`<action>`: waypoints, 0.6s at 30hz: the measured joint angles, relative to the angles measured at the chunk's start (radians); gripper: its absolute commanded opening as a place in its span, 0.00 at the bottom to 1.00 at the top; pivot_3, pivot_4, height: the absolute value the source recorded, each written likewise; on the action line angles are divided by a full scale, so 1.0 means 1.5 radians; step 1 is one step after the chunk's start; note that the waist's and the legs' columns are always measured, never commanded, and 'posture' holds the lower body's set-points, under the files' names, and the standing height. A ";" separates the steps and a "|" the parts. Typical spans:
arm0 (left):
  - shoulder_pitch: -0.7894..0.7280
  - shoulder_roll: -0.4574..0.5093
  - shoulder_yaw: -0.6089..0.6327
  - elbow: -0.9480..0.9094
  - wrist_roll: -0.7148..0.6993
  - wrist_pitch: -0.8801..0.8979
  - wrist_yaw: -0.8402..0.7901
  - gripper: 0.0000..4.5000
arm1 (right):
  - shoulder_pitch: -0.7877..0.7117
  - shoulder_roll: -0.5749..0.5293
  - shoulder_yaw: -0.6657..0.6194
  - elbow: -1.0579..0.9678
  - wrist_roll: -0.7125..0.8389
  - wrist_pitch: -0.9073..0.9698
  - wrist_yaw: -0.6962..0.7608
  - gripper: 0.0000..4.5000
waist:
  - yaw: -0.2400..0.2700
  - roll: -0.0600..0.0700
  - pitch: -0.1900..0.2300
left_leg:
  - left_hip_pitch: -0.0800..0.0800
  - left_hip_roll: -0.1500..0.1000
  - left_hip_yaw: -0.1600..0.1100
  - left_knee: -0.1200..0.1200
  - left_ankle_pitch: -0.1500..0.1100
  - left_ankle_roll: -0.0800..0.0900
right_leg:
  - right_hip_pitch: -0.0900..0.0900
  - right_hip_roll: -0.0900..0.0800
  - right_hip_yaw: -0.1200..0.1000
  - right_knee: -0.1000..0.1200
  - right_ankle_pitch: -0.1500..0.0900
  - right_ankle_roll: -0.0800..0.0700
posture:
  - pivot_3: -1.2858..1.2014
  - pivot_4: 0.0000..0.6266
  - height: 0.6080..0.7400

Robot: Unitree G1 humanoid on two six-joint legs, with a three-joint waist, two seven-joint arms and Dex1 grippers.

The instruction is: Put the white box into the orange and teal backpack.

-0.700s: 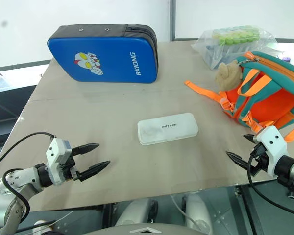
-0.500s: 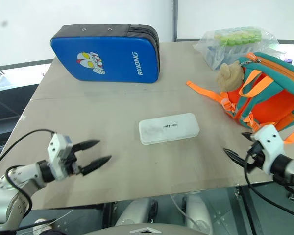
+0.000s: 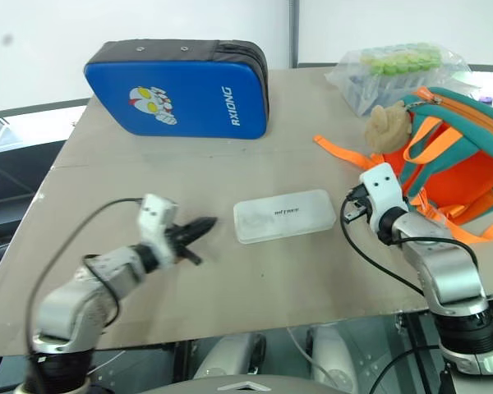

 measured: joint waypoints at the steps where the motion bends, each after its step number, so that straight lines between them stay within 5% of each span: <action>1: -0.005 -0.011 -0.013 0.006 0.011 0.011 0.019 0.01 | -0.011 0.000 0.017 0.016 -0.017 -0.006 -0.002 0.00 | 0.000 0.000 0.000 | 0.000 0.000 0.000 0.000 0.000 0.000 | 0.000 0.000 0.000 0.000 0.000 0.000 | 0.52 0.24 1.00; 7: -0.056 -0.023 -0.044 0.052 0.055 0.010 0.040 0.01 | -0.029 0.000 0.074 0.080 -0.046 -0.011 0.039 0.00 | 0.000 0.000 0.000 | 0.000 0.001 -0.001 -0.001 0.000 0.000 | 0.000 0.000 -0.001 0.000 0.000 0.000 | 0.52 0.24 1.00; 18: -0.117 0.001 -0.075 0.136 0.107 -0.041 -0.041 0.01 | 0.051 -0.012 0.041 -0.065 0.004 0.100 0.089 0.00 | -0.001 0.001 0.000 | 0.001 0.000 -0.001 0.000 0.000 0.000 | 0.000 0.000 -0.001 0.000 0.000 0.000 | 0.52 0.24 1.00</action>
